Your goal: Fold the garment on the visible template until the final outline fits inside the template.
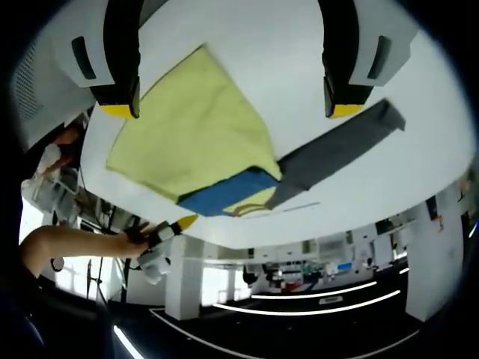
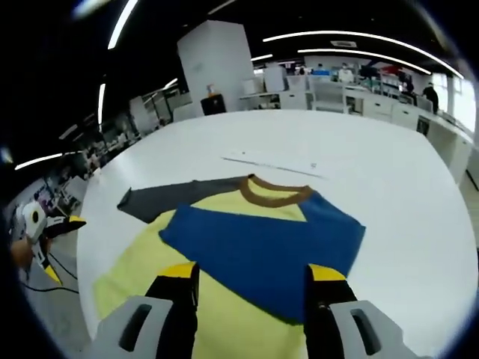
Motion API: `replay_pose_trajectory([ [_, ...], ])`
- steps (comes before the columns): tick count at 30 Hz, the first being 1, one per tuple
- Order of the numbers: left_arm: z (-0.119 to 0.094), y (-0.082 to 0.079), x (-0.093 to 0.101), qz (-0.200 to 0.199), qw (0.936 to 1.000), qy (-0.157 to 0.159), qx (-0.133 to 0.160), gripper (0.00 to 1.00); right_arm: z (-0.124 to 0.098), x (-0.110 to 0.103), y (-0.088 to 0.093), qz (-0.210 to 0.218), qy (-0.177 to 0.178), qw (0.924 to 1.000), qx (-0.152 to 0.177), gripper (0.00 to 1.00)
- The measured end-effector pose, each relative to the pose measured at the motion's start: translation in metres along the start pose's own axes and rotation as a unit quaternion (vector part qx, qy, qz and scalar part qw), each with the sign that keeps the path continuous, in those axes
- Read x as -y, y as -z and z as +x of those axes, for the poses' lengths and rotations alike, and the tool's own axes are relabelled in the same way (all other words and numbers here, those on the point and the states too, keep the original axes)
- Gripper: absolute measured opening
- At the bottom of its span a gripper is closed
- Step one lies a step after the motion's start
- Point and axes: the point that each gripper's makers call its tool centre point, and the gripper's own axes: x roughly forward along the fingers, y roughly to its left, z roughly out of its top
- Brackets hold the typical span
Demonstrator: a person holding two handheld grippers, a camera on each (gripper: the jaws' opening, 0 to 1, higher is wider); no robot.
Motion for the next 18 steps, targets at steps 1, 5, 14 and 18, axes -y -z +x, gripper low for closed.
replay_pose_trajectory([
  [1, 0.000, 0.000, 0.000, -0.001, 1.0000, 0.000, 0.001, 0.99, -0.002, 0.004, 0.002, 0.003, 0.003, 1.0000, -0.001, 0.52],
  [5, 0.001, -0.001, 0.001, -0.002, 1.0000, 0.001, 0.002, 0.99, -0.012, 0.021, 0.012, 0.014, 0.017, 0.9997, -0.005, 0.49],
  [14, 0.002, -0.002, 0.005, -0.003, 1.0000, 0.006, 0.001, 0.99, -0.028, 0.040, 0.036, 0.017, 0.040, 0.9989, -0.020, 0.34],
  [18, 0.002, -0.003, 0.007, -0.005, 1.0000, 0.006, 0.003, 0.99, -0.034, 0.044, 0.046, 0.010, 0.051, 0.9982, -0.030, 0.27],
])
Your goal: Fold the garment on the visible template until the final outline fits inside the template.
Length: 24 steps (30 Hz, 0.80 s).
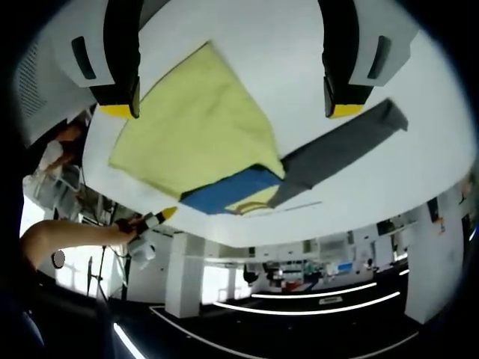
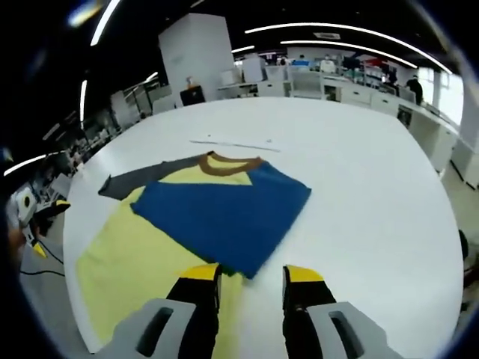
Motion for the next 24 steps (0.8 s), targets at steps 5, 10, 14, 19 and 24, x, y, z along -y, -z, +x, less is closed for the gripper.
replay_pose_trajectory([
  [5, -0.001, -0.003, 0.001, -0.007, 0.9999, 0.003, 0.006, 0.99, 0.000, 0.004, 0.011, -0.002, 0.009, 0.9999, -0.007, 0.23],
  [10, -0.002, -0.008, 0.002, -0.008, 0.9999, 0.007, 0.013, 0.99, 0.003, 0.006, 0.019, 0.003, 0.012, 0.9998, -0.013, 0.20],
  [14, -0.003, -0.013, 0.002, -0.012, 0.9996, 0.007, 0.023, 0.99, 0.007, 0.005, 0.021, -0.003, 0.010, 0.9998, -0.014, 0.18],
  [19, -0.004, -0.012, 0.001, -0.009, 0.9997, 0.005, 0.021, 0.99, 0.013, 0.006, 0.019, -0.004, 0.011, 0.9999, -0.010, 0.16],
  [24, -0.005, -0.010, 0.000, -0.009, 0.9998, 0.001, 0.016, 0.99, 0.019, 0.000, 0.016, -0.005, 0.004, 1.0000, -0.005, 0.13],
])
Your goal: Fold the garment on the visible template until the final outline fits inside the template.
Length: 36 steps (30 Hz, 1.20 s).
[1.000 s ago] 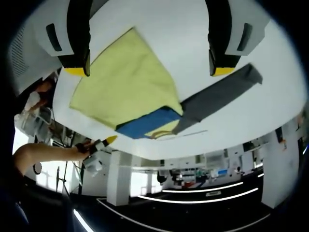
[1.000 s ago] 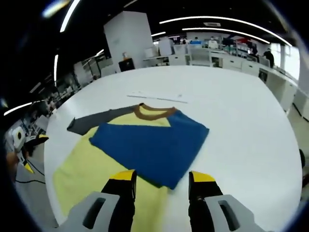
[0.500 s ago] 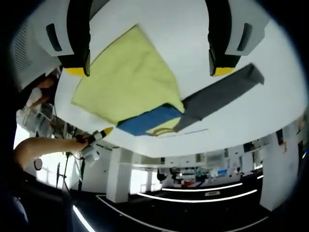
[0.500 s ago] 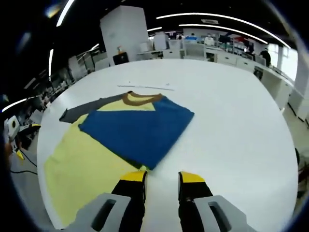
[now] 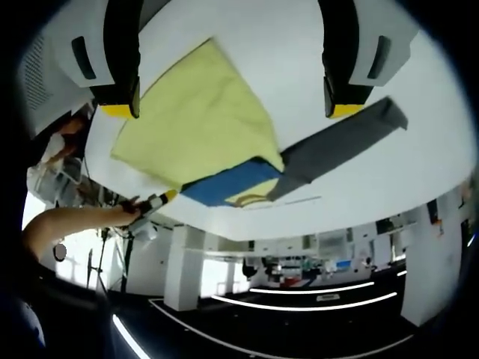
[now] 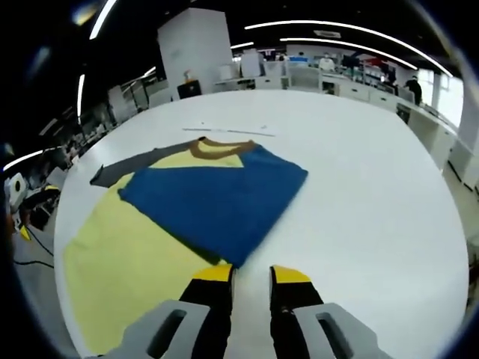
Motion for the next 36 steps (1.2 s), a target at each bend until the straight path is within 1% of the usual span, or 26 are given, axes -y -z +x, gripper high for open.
replay_pose_trajectory([
  [9, -0.003, 0.002, -0.002, 0.005, 0.9999, -0.006, -0.007, 0.99, 0.008, -0.006, 0.002, -0.008, -0.006, 0.9999, -0.004, 0.07],
  [13, -0.004, 0.003, -0.004, 0.003, 0.9999, -0.008, -0.008, 0.99, 0.011, -0.008, 0.001, -0.009, -0.008, 0.9999, -0.003, 0.01],
  [17, -0.005, 0.004, -0.004, 0.004, 0.9999, -0.008, -0.007, 0.99, 0.013, -0.003, 0.001, -0.011, -0.008, 0.9999, -0.005, 0.00],
  [21, -0.006, 0.005, -0.004, 0.003, 0.9999, -0.009, -0.008, 0.99, 0.012, 0.006, 0.002, -0.023, 0.003, 0.9997, -0.011, 0.00],
  [25, -0.005, 0.005, -0.004, 0.002, 0.9999, -0.008, -0.008, 0.99, 0.009, 0.018, 0.005, -0.038, 0.022, 0.9988, -0.023, 0.00],
  [31, -0.005, 0.005, -0.005, 0.003, 0.9999, -0.009, -0.009, 0.99, 0.006, 0.027, 0.005, -0.058, 0.035, 0.9973, -0.028, 0.00],
  [33, -0.005, 0.005, -0.005, 0.003, 0.9999, -0.010, -0.009, 0.99, 0.006, 0.029, 0.005, -0.069, 0.041, 0.9963, -0.030, 0.00],
  [36, -0.005, 0.005, -0.005, 0.003, 0.9999, -0.010, -0.009, 0.99, 0.005, 0.032, 0.006, -0.097, 0.053, 0.9931, -0.038, 0.00],
])
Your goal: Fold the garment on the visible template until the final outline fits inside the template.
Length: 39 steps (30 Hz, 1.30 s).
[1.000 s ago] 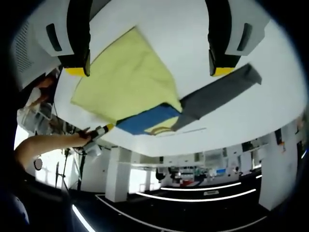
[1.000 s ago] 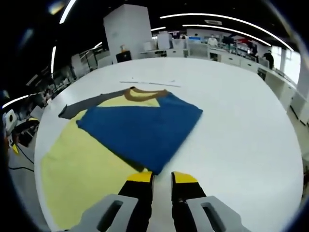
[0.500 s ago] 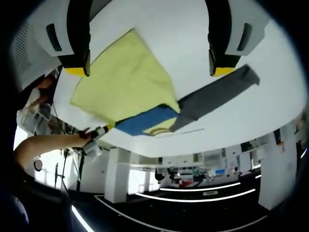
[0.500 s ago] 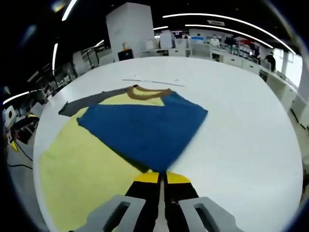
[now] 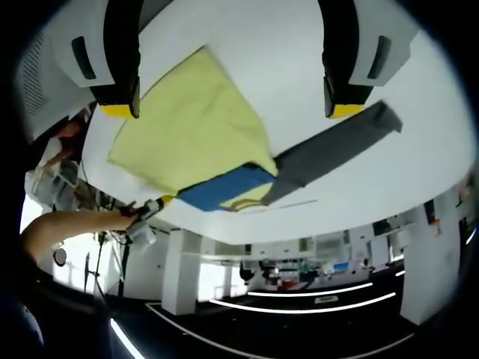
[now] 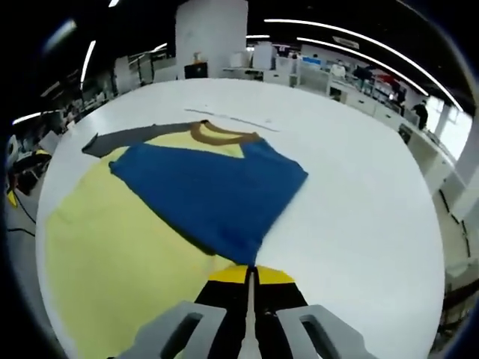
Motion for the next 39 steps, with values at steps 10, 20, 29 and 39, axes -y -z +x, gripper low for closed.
replay_pose_trajectory([
  [10, 0.001, 0.002, -0.001, 0.001, 1.0000, 0.000, -0.003, 0.99, -0.003, 0.001, 0.004, -0.011, 0.007, 0.9999, -0.009, 0.00],
  [20, 0.000, 0.000, -0.006, 0.002, 1.0000, -0.004, -0.001, 0.99, -0.006, 0.000, 0.000, 0.044, -0.013, 0.9989, 0.010, 0.00],
  [29, -0.001, -0.003, -0.013, -0.004, 0.9999, -0.011, 0.000, 0.99, -0.029, -0.022, -0.012, 0.075, -0.043, 0.9951, 0.048, 0.21],
  [39, -0.003, -0.006, -0.026, -0.016, 0.9996, -0.023, 0.004, 0.99, -0.058, -0.038, -0.022, 0.075, -0.072, 0.9911, 0.083, 0.59],
])
